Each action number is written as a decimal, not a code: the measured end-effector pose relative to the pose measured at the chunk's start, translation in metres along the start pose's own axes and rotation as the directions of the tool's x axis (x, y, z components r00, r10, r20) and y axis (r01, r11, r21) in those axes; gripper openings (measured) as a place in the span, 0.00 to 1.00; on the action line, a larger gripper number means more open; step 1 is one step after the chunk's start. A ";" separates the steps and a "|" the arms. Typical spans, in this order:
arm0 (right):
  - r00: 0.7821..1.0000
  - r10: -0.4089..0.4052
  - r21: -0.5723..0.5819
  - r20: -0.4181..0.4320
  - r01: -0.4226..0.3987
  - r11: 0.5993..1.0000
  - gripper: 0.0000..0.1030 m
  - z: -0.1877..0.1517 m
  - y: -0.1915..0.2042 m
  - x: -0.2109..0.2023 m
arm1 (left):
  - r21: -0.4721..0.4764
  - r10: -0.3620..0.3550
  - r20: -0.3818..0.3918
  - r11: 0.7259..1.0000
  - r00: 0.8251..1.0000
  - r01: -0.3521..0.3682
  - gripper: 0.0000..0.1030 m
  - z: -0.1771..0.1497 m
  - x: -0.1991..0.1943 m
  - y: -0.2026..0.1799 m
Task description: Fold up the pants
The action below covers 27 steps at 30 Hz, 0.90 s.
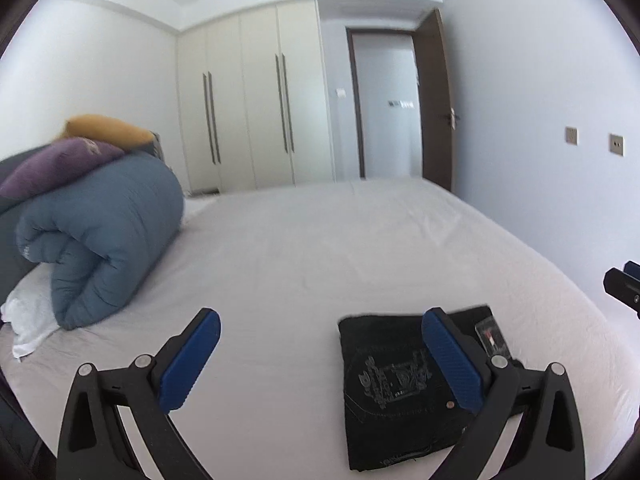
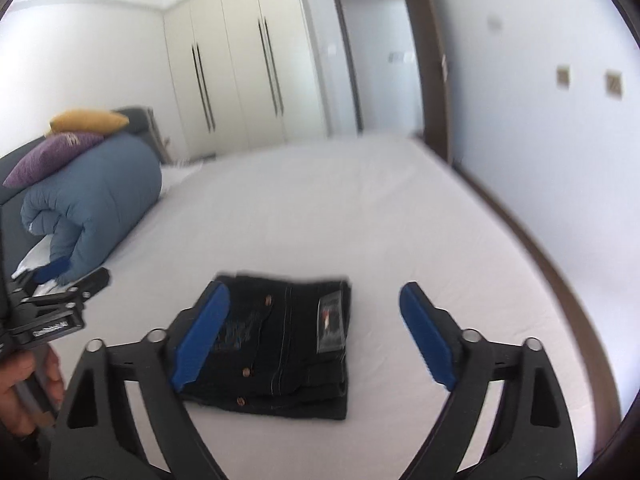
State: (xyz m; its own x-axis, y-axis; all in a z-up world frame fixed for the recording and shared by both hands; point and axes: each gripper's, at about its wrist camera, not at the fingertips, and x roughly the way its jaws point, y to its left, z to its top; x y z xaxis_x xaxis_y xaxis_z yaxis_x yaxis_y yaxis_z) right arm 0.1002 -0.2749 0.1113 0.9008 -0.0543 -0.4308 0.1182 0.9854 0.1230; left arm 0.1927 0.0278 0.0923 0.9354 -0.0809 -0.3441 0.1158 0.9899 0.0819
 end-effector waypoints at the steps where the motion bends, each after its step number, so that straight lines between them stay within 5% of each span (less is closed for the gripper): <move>1: 0.997 -0.013 -0.022 0.080 0.015 1.000 0.95 0.006 0.004 -0.025 | -0.012 0.021 0.040 1.000 0.999 -0.020 1.00 0.007 -0.018 0.010; 5: 0.966 -0.044 -0.082 0.254 0.067 0.994 1.00 0.022 0.025 -0.086 | -0.041 -0.023 0.180 0.999 0.983 0.031 1.00 0.032 -0.081 0.022; 8: 0.953 -0.006 -0.122 0.301 0.044 0.992 1.00 0.035 0.037 -0.120 | -0.038 -0.052 0.137 0.998 0.989 0.058 1.00 0.051 -0.095 0.029; 12: 0.946 0.004 -0.143 0.325 0.045 0.989 1.00 0.045 0.053 -0.155 | 0.006 -0.011 0.139 1.000 0.990 0.010 1.00 0.069 -0.120 0.036; 18: 0.985 -0.010 -0.122 0.171 0.031 0.992 1.00 0.050 0.066 -0.175 | -0.023 0.016 -0.025 1.000 1.000 -0.016 1.00 0.074 -0.131 0.044; 21: 0.996 -0.065 -0.100 0.064 0.071 0.992 1.00 0.046 0.070 -0.170 | -0.044 0.005 -0.116 0.999 0.993 -0.010 1.00 0.057 -0.129 0.036; 27: 0.999 -0.038 -0.050 -0.020 0.037 0.998 1.00 0.042 0.079 -0.185 | -0.038 -0.034 -0.242 0.999 0.970 0.026 1.00 0.029 -0.123 0.019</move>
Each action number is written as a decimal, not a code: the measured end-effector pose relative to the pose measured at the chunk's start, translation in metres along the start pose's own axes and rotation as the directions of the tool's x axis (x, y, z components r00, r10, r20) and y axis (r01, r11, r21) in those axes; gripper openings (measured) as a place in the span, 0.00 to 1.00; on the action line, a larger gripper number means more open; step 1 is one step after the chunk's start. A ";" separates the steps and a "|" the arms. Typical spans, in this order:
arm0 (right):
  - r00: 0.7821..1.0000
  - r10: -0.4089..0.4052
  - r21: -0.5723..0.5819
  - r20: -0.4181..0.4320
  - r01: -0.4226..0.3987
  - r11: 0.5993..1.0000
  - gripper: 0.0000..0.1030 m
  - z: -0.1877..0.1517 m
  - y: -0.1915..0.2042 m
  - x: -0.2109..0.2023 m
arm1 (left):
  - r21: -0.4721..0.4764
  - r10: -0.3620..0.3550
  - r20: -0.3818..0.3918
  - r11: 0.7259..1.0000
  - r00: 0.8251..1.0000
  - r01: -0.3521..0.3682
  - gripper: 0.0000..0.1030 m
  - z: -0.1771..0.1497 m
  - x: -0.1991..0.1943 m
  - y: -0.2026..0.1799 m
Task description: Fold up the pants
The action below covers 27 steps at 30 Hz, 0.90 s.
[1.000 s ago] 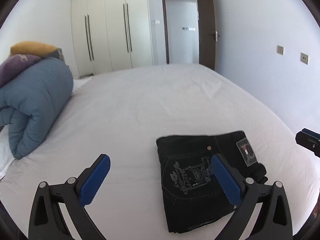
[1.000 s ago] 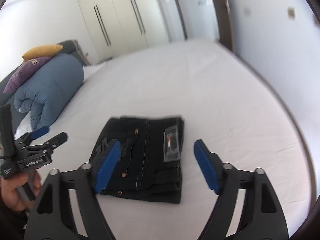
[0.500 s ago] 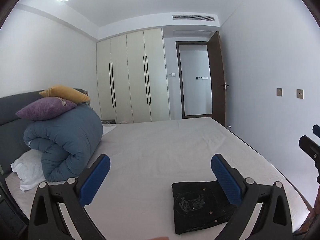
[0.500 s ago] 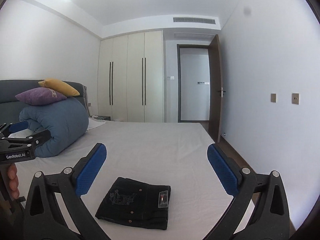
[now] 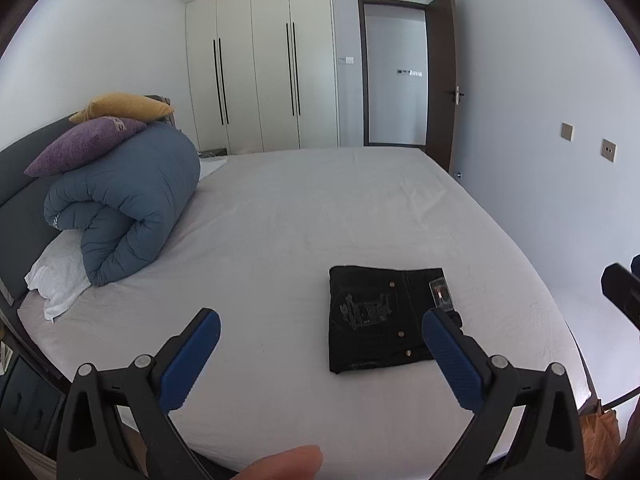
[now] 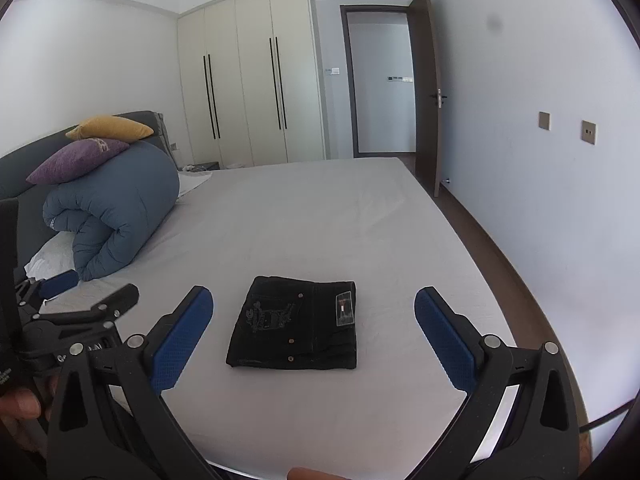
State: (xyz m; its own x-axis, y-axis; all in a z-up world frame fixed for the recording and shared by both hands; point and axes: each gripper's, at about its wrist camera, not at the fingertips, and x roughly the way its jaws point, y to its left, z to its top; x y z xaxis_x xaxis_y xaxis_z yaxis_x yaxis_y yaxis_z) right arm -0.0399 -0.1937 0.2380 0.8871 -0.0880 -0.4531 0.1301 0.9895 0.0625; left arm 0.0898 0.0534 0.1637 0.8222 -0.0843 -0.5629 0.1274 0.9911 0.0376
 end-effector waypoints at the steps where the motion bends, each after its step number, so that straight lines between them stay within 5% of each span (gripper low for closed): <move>1: 1.000 -0.004 0.002 0.000 0.004 1.000 1.00 0.000 0.001 -0.004 | 0.002 -0.009 -0.007 1.000 1.000 0.009 1.00 -0.004 0.002 -0.002; 27: 0.984 -0.057 0.052 -0.169 0.067 0.996 1.00 -0.028 -0.013 0.057 | -0.010 -0.001 -0.120 1.000 0.993 0.000 1.00 -0.022 0.030 -0.003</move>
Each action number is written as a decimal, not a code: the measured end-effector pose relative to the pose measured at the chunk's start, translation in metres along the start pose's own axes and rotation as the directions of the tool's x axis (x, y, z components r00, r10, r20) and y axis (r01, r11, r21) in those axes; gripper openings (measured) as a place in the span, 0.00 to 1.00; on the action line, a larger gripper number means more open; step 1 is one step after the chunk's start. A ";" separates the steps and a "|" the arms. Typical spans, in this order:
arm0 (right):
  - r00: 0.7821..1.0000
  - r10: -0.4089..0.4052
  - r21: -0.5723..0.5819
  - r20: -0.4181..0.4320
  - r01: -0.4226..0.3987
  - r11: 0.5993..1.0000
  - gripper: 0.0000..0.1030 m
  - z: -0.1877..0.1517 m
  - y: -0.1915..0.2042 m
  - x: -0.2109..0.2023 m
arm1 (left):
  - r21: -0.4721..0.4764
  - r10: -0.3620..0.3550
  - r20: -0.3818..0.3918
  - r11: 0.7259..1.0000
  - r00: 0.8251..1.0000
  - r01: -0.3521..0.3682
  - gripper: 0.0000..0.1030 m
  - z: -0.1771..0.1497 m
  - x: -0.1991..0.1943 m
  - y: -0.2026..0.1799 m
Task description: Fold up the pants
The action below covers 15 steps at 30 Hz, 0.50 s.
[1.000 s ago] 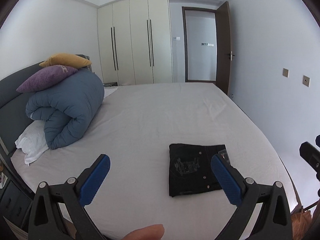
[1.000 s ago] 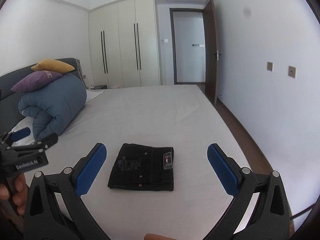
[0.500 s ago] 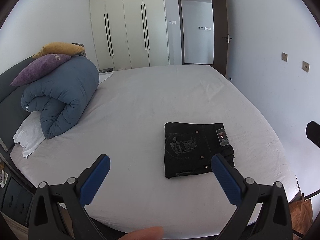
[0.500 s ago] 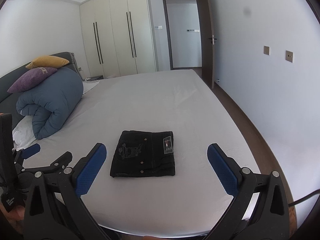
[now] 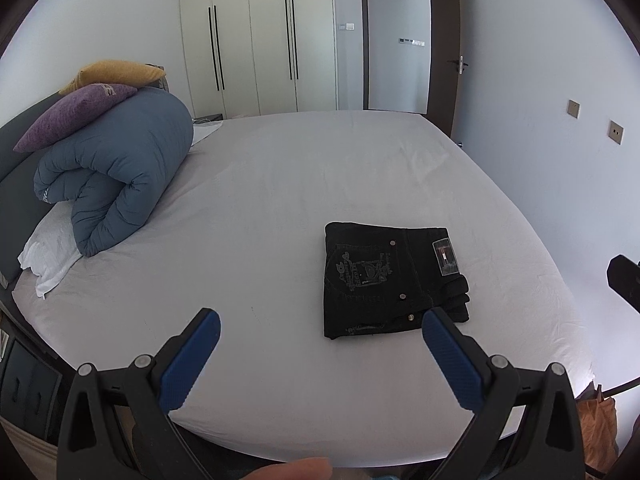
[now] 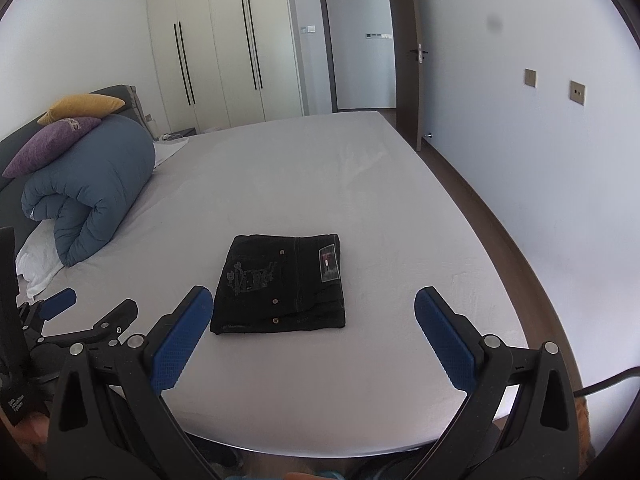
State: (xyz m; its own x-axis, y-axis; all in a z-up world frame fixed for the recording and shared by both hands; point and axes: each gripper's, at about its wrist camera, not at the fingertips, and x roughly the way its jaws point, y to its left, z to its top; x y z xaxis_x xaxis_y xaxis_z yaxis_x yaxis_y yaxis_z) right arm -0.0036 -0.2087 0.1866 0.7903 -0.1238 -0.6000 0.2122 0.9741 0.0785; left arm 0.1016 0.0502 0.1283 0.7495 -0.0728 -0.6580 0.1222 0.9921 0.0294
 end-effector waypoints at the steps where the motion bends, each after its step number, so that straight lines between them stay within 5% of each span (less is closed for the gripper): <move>1: 1.000 0.002 0.000 -0.003 -0.002 1.000 1.00 0.000 0.000 0.002 | -0.001 0.002 -0.001 1.000 1.000 -0.002 1.00 -0.001 0.000 0.000; 15: 1.000 0.004 -0.010 -0.015 -0.004 1.000 1.00 -0.002 0.003 0.014 | -0.006 -0.009 -0.005 1.000 1.000 0.009 1.00 -0.002 0.001 0.002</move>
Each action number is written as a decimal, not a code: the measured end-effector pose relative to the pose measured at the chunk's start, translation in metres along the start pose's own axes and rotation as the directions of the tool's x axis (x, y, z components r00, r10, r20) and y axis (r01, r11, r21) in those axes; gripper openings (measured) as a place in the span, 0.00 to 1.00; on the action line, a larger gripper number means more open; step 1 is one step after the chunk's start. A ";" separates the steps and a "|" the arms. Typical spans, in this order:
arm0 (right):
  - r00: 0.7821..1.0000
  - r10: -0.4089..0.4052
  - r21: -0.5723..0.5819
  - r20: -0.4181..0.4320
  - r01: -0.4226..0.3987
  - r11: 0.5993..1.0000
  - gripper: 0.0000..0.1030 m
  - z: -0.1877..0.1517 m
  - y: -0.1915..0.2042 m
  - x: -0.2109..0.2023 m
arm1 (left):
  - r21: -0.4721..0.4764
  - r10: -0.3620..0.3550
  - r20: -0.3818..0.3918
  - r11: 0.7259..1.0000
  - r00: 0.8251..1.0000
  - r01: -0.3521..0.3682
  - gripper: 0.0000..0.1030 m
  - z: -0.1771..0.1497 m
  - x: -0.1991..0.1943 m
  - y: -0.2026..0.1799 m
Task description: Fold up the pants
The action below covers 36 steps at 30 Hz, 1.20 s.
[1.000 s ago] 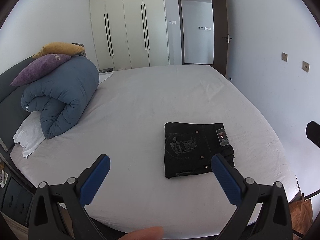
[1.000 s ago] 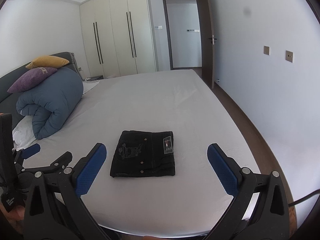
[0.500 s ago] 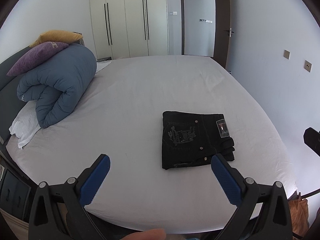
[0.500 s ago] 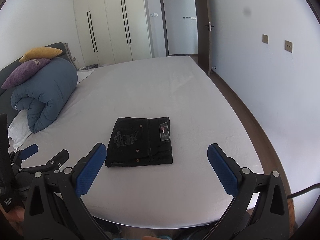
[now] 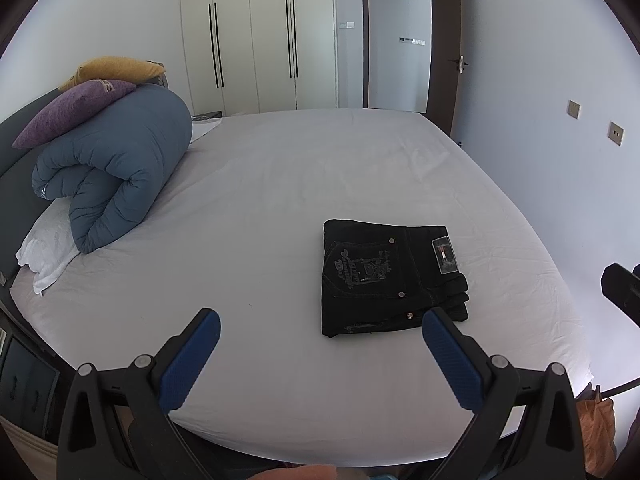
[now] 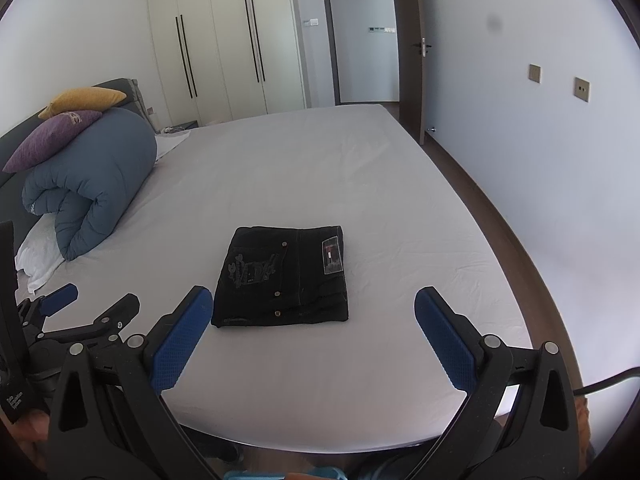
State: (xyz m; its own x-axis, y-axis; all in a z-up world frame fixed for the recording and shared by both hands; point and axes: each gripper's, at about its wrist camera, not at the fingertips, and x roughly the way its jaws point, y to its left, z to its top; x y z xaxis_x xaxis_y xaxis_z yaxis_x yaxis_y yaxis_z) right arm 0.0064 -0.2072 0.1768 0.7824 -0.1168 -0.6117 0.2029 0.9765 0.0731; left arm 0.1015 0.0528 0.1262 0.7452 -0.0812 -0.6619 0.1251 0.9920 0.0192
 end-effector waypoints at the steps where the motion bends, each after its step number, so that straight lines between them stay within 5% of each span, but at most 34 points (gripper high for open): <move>1: 1.000 0.000 0.000 -0.001 0.000 1.000 1.00 0.000 0.001 -0.001 | 0.001 -0.002 -0.001 1.000 1.000 0.002 1.00 0.000 0.000 0.000; 36: 0.999 0.004 0.012 -0.049 -0.003 1.000 1.00 -0.015 0.004 0.021 | 0.015 -0.024 -0.018 1.000 1.000 0.024 1.00 -0.004 0.003 -0.001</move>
State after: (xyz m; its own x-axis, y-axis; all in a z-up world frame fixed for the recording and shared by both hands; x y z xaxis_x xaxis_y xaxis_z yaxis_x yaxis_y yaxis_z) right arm 0.0148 -0.2029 0.1527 0.7536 -0.1044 -0.6490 0.2078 0.9745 0.0845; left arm 0.1010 0.0519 0.1210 0.7298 -0.1029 -0.6759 0.1530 0.9881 0.0148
